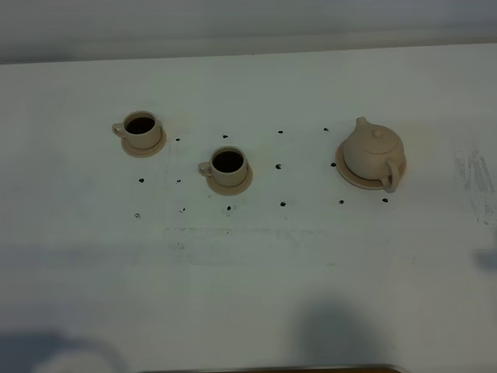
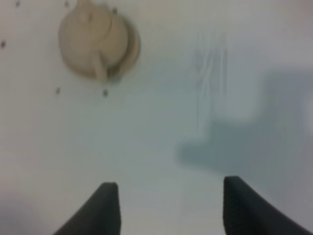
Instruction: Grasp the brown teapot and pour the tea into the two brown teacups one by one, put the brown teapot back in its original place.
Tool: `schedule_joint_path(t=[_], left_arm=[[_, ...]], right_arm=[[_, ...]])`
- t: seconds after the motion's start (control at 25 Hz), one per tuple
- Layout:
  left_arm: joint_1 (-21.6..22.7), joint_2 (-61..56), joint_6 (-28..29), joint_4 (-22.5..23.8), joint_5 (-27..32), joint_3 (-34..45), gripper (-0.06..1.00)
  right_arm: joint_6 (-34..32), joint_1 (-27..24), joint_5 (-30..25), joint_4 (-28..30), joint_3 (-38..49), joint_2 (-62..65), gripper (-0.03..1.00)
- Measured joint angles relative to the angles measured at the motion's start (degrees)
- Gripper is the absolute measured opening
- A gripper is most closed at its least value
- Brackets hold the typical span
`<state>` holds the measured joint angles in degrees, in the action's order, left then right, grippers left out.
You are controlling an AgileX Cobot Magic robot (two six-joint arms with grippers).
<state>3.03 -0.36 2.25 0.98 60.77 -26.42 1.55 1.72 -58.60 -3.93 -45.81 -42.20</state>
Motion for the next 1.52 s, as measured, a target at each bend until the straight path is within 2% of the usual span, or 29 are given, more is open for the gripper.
schedule_joint_path(t=[0.2, 0.32, 0.56, 0.84, 1.52], left_arm=[[0.0, 0.0, 0.0, 0.0, 0.0, 0.0, 0.31], [0.0, 0.0, 0.0, 0.0, 0.0, 0.0, 0.31], [0.0, 0.0, 0.0, 0.0, 0.0, 0.0, 0.31], [0.0, 0.0, 0.0, 0.0, 0.0, 0.0, 0.31], [0.0, 0.0, 0.0, 0.0, 0.0, 0.0, 0.31]], right_arm=[[-0.8, 0.0, -6.0, -0.4, 1.1, 12.2, 0.47], [-1.6, 0.0, -6.2, -0.4, 3.3, 17.8, 0.47], [-2.2, 0.0, -3.1, -0.4, 12.7, 28.7, 0.47], [-2.4, 0.0, -5.7, 2.2, 15.7, 38.6, 0.46], [-2.8, -1.1, -5.4, 2.8, 15.9, 42.5, 0.37]])
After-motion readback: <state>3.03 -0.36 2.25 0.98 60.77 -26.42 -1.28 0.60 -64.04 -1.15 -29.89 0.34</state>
